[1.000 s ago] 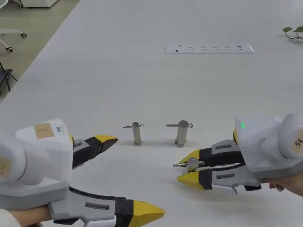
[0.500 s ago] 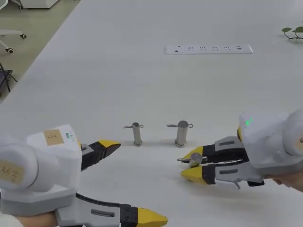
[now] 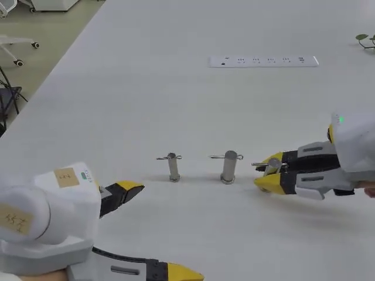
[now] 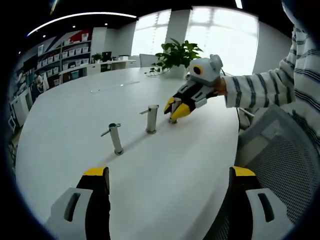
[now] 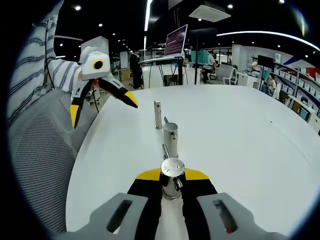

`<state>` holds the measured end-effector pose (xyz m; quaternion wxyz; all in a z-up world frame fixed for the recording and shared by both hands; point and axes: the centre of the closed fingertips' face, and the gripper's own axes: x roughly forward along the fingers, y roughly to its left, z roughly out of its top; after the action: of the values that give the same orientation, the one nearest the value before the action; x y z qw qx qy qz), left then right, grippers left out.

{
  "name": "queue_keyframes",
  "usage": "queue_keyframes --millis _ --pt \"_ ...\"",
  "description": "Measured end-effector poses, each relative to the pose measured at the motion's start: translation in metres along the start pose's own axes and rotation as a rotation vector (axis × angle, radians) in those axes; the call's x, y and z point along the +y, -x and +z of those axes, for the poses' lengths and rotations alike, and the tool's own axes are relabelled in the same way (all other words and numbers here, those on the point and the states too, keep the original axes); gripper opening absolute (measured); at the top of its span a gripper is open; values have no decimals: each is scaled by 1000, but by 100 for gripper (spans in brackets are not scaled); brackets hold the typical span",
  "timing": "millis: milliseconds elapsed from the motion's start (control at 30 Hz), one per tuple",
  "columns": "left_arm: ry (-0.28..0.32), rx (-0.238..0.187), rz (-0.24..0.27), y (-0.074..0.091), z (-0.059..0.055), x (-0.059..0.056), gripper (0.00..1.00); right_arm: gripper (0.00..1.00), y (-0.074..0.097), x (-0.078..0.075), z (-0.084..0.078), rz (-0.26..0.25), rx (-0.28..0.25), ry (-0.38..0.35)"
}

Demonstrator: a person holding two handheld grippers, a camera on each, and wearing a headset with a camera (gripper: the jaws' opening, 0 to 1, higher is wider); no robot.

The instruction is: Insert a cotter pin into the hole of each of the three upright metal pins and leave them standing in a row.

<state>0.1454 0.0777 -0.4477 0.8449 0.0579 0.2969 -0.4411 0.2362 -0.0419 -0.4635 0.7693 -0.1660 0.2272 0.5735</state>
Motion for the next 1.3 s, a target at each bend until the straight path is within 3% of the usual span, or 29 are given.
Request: queue_keyframes --millis 300,633,667,767,967,1100,1300 --pt "7 9 3 1 -3 1 99 9 1 -6 -6 -8 -5 -38" --pt "11 9 4 2 -1 2 99 11 1 -9 -2 -20 -13 -20" --pt "11 8 5 3 -1 2 99 14 3 -11 5 -36 -46 -28" --pt "14 4 9 5 0 3 99 35 9 -17 16 -79 -63 -15" --pt "38 -47 42 10 12 9 98 47 32 -8 50 -102 -142 -40" --pt "39 -64 39 13 18 7 98 65 47 2 59 -128 -154 -64" --pt "54 -113 44 16 32 9 99 80 62 15 59 -155 -154 -105"
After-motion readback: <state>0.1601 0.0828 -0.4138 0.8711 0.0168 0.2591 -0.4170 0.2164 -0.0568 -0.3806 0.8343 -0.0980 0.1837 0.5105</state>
